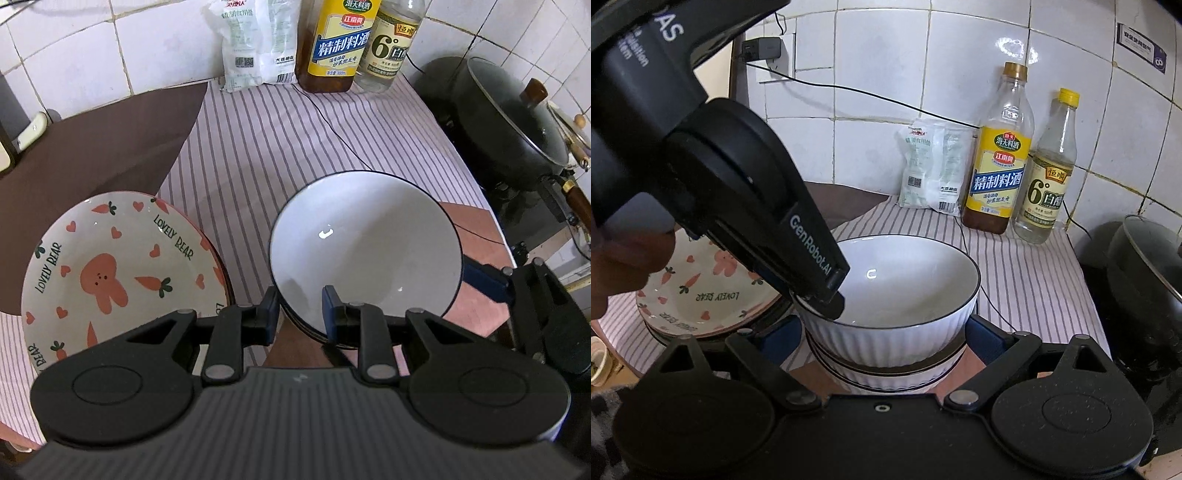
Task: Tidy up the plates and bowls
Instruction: 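Carry the third bowl with both tools and nest it onto the two bowls, then grasp the rim of the three-bowl stack with both tools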
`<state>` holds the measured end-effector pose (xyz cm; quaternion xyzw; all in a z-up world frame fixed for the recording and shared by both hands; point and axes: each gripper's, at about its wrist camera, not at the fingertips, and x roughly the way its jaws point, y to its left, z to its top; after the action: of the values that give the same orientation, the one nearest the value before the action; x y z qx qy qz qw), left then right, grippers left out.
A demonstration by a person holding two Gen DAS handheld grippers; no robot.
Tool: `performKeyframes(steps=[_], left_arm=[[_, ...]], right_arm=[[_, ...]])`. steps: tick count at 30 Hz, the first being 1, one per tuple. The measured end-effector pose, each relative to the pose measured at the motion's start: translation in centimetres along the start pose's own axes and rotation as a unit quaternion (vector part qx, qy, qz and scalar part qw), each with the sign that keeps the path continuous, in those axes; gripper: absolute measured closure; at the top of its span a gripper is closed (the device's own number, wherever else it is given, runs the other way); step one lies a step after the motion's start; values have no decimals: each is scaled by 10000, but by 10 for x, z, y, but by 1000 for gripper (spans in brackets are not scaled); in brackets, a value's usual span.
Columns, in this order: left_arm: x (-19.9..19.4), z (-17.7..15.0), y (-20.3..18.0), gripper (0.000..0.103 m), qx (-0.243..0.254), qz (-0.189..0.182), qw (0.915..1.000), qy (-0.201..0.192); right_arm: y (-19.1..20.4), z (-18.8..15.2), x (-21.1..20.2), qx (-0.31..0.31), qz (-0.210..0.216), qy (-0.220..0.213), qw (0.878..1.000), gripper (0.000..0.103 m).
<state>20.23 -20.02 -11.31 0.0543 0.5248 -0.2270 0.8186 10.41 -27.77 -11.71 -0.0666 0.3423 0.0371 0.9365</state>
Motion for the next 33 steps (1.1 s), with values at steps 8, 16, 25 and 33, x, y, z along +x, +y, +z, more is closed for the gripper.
performKeyframes(steps=[8, 16, 25, 33], left_arm=[[-10, -2, 2, 76, -282, -15, 9994, -220], [-47, -15, 6, 69, -346, -160, 9976, -574], [-70, -47, 9, 69, -562, -296, 9934, -950], [-78, -68, 21, 69, -948, -506, 9846, -1380]], right_arm=[[-1, 1, -2, -143, 7, 147, 9998, 5], [10, -5, -41, -328, 25, -357, 9988, 5], [12, -37, -71, 114, 202, -644, 9977, 5], [9, -60, -64, 110, 199, -486, 9986, 5]])
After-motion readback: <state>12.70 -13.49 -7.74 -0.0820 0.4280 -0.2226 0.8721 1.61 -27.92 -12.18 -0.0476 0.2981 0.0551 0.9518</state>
